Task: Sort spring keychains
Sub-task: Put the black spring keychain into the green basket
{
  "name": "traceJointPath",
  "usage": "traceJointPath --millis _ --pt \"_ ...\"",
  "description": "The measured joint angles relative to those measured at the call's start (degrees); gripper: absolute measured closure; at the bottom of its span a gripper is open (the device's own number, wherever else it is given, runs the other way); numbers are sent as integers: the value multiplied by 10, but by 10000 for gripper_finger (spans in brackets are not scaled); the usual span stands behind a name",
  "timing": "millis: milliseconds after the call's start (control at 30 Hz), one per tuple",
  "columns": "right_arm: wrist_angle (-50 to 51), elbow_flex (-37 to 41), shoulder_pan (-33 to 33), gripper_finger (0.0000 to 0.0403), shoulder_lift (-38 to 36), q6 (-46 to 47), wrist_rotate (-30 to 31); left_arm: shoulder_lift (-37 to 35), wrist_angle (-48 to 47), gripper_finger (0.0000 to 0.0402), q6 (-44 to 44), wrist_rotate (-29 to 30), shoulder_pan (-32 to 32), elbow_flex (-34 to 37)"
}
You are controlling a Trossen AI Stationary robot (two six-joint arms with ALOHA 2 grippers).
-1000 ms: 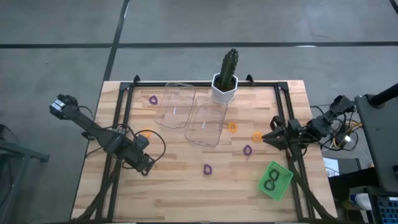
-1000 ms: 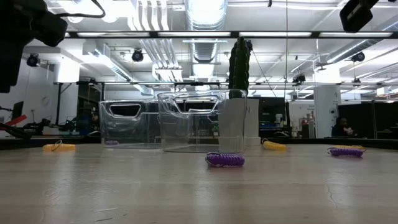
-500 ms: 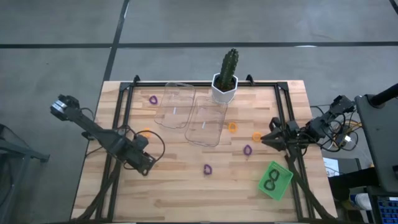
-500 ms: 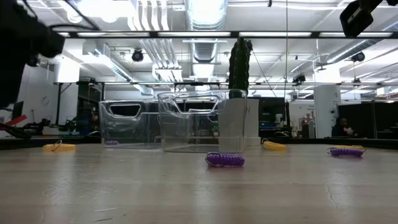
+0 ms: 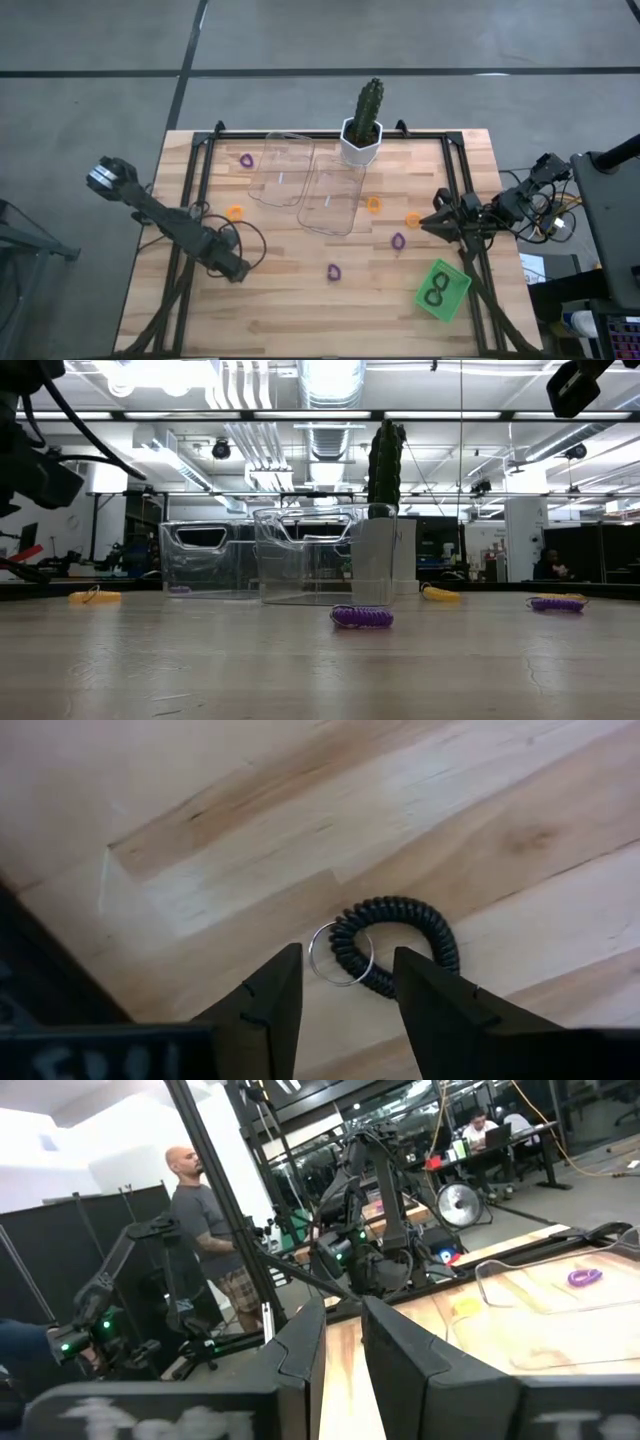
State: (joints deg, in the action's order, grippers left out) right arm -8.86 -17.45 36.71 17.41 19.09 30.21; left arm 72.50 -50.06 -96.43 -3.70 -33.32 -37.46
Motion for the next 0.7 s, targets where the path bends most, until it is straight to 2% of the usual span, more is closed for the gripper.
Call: traceJointPath --millis 200,433,700 --pt "0 0 0 339 0 0 30 6 1 250 13 3 0 2" --pt "0 0 0 339 0 0 33 12 8 250 15 35 0 5" --pt "0 0 0 339 0 0 34 42 42 250 17 32 0 11"
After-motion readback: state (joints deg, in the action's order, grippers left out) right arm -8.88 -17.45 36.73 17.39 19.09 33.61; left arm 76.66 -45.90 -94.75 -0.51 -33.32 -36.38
